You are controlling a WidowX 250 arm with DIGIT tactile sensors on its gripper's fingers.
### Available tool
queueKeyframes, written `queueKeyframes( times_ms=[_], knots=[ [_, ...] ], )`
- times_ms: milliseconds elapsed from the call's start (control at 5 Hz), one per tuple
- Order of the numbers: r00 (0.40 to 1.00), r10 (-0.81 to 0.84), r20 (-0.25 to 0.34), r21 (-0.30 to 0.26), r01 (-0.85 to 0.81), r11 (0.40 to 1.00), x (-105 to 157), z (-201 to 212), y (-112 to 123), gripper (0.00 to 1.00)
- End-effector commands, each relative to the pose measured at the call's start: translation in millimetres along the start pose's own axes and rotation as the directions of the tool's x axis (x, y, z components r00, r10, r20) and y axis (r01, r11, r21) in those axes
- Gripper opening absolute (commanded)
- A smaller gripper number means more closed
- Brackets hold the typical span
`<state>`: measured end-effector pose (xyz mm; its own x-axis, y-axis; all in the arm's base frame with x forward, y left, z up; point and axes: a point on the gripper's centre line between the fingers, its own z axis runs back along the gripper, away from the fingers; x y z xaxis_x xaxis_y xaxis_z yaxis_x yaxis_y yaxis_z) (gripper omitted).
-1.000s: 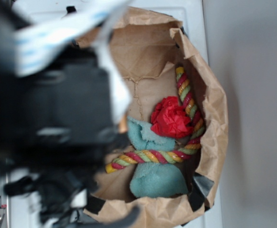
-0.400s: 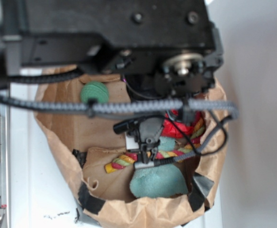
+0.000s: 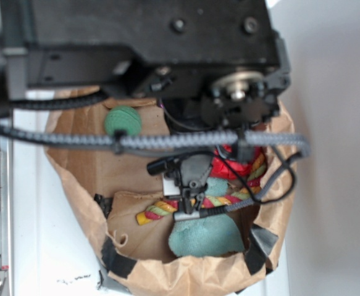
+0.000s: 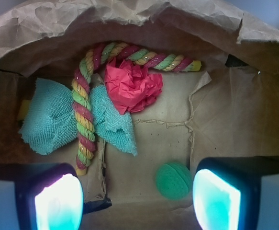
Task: Grab the red paper.
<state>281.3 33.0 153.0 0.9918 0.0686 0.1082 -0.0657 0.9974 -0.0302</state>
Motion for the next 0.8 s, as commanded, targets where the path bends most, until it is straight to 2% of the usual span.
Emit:
queueKeyframes(
  times_ms=[0, 200, 400, 600],
  knots=[
    [0.994, 0.1, 0.052, -0.007, -0.099, 0.995, -9, -17, 17, 1.0],
    [0.986, 0.161, 0.05, -0.018, -0.16, 0.987, -20, -32, 25, 1.0],
    [0.97, 0.242, 0.005, -0.124, -0.24, 0.963, -14, -47, 26, 1.0],
    [0.954, 0.294, -0.058, -0.199, -0.3, 0.933, 2, -51, 13, 1.0]
  ],
)
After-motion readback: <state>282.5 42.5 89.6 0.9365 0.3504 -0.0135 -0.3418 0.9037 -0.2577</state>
